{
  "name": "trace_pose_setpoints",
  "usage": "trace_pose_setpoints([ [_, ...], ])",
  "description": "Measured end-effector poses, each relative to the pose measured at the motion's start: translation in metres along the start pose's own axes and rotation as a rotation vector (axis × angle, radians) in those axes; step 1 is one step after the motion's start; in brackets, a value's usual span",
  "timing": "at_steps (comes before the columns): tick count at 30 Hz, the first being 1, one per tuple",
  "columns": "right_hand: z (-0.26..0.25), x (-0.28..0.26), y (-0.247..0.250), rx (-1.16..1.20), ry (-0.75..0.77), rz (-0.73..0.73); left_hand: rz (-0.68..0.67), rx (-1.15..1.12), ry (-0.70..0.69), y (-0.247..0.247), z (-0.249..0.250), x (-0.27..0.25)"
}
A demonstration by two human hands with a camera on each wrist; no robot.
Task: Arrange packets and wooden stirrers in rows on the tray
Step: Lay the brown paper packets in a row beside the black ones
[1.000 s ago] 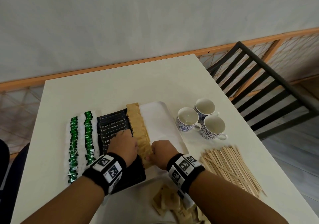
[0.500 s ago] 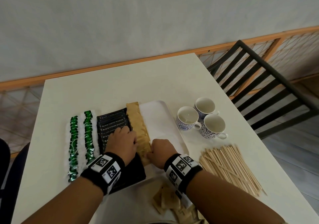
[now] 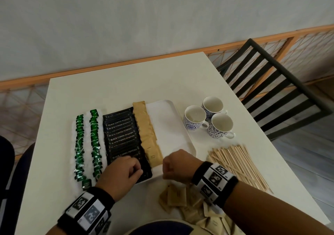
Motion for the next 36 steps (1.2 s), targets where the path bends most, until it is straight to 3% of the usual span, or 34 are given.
trace_pose_setpoints([
  [3, 0.003, -0.026, -0.016, -0.257, 0.079, -0.135, -0.135, -0.053, -0.027, -0.012, 0.006, -0.016],
  [7, 0.002, -0.040, -0.018, -0.352, 0.099, -0.065, -0.241, -0.036, -0.055, -0.031, 0.019, -0.026],
  [13, -0.003, -0.042, -0.022, -0.225, 0.111, -0.026, -0.345, 0.079, -0.095, -0.058, 0.036, -0.032],
  [18, -0.001, -0.044, -0.026, -0.157, 0.096, -0.039, -0.337, 0.175, -0.104, -0.072, 0.045, -0.031],
  [24, 0.000, -0.044, -0.028, -0.114, 0.119, -0.050, -0.365, 0.123, -0.109, -0.074, 0.055, -0.027],
  [29, -0.002, -0.039, -0.010, 0.035, 0.087, -0.050, -0.396, -0.052, -0.103, -0.072, 0.048, -0.029],
  [32, 0.013, -0.030, 0.013, 0.296, -0.096, 0.037, -0.248, -0.258, 0.008, -0.047, 0.035, -0.017],
  [34, 0.021, -0.026, 0.018, 0.550, -0.242, 0.039, -0.124, -0.447, 0.117, -0.025, 0.025, -0.007],
  [36, 0.018, -0.023, 0.024, 0.774, -0.294, 0.023, -0.081, -0.571, 0.193, -0.008, 0.019, 0.001],
])
Point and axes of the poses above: each hand's wrist, its own x-axis towards the middle knuckle, its own y-axis out of the back of the hand, z = x × y, the point moved 7 cm from there along x, towards the middle knuckle, and after that the axes turned 14 degrees about z, right-handed, at the moved point
